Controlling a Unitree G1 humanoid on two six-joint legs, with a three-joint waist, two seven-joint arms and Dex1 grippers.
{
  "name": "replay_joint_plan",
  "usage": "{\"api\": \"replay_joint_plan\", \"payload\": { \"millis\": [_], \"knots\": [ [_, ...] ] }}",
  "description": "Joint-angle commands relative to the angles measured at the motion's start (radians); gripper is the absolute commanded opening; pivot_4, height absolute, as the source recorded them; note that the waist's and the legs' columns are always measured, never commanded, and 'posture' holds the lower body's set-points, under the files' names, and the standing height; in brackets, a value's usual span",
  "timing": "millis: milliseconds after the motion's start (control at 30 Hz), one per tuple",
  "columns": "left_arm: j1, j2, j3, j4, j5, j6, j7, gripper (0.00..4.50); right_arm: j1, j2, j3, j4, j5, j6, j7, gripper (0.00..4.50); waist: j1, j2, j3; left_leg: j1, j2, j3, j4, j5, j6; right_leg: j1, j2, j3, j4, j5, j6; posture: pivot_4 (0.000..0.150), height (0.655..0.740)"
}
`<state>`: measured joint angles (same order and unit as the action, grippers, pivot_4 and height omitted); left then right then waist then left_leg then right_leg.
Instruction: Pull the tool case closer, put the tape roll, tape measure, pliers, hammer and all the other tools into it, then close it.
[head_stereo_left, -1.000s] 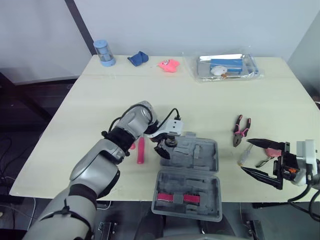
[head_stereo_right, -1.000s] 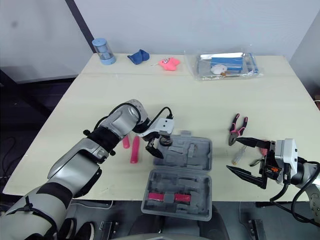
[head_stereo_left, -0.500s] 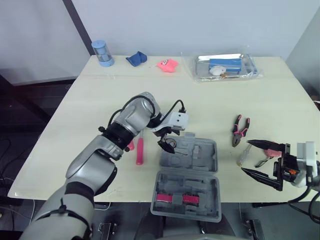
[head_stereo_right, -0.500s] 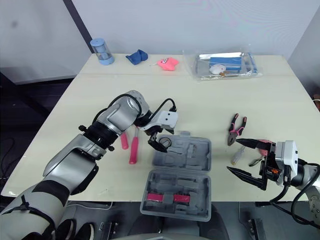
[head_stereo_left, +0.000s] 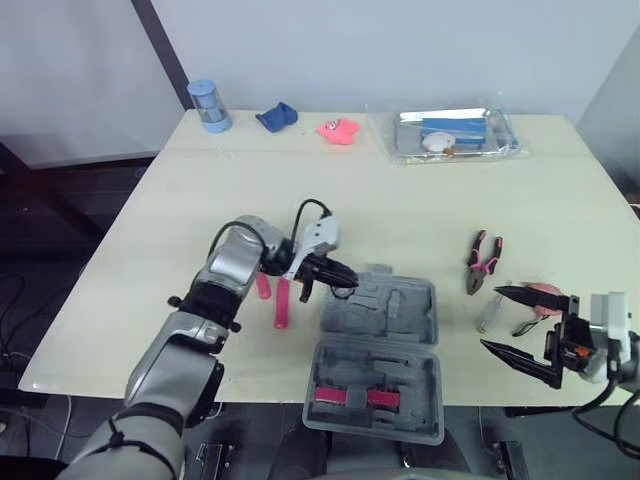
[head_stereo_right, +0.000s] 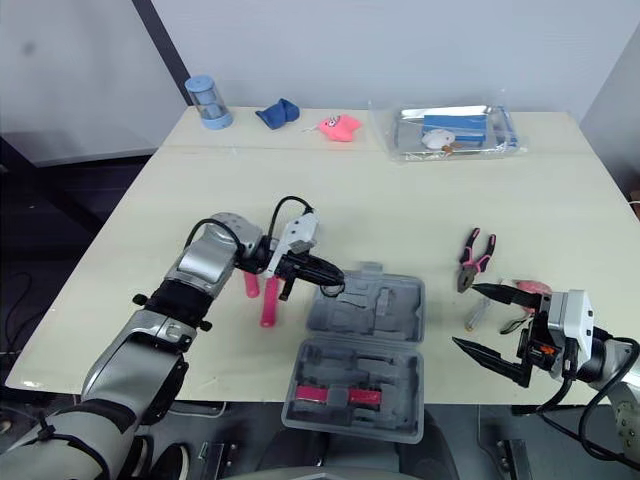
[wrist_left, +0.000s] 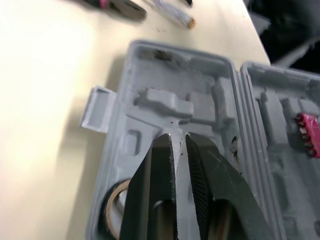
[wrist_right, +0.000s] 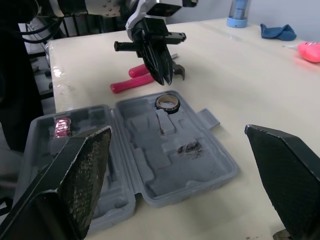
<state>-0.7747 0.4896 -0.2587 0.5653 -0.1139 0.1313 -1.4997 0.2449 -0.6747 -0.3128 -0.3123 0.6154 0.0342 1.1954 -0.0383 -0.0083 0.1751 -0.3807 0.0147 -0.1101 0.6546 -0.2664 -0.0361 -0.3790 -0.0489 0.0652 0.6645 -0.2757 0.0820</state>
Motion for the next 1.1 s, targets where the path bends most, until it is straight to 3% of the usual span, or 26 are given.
{"api": "replay_joint_plan", "payload": {
  "millis": [33, 533, 867, 1100],
  "knots": [
    [-0.011, -0.013, 0.056, 0.116, -0.047, -0.127, -0.051, 0.79, 0.000, 0.014, -0.003, -0.032, -0.006, -0.034, -0.014, 4.50, 0.000, 0.000, 0.000, 0.000, 0.000, 0.000, 0.000, 0.000, 0.000, 0.000, 0.000, 0.000, 0.000, 0.000, 0.000, 0.150, 0.7400],
    [-0.151, -0.113, 0.074, 0.550, 0.031, -0.475, -0.044, 0.79, 0.037, 0.063, 0.019, -0.063, -0.040, -0.076, -0.070, 4.50, -0.003, 0.000, 0.000, 0.000, 0.000, -0.001, 0.000, 0.000, 0.000, 0.000, 0.000, 0.000, 0.000, 0.000, 0.000, 0.150, 0.7400],
    [-0.137, -0.119, 0.055, 0.654, 0.157, -0.563, 0.078, 0.79, 0.027, 0.068, 0.034, -0.072, -0.046, -0.081, -0.089, 4.50, -0.003, 0.000, 0.000, 0.000, -0.001, -0.001, 0.000, 0.000, 0.000, 0.000, 0.000, 0.000, 0.000, 0.000, 0.000, 0.150, 0.7400],
    [-0.120, -0.126, 0.086, 0.666, 0.159, -0.559, 0.104, 0.79, 0.008, 0.062, 0.036, -0.062, -0.042, -0.077, -0.085, 4.50, -0.003, 0.000, 0.000, 0.001, -0.001, -0.001, 0.000, 0.000, 0.000, 0.000, 0.000, 0.000, 0.001, 0.000, 0.000, 0.150, 0.7400]
  ]
}}
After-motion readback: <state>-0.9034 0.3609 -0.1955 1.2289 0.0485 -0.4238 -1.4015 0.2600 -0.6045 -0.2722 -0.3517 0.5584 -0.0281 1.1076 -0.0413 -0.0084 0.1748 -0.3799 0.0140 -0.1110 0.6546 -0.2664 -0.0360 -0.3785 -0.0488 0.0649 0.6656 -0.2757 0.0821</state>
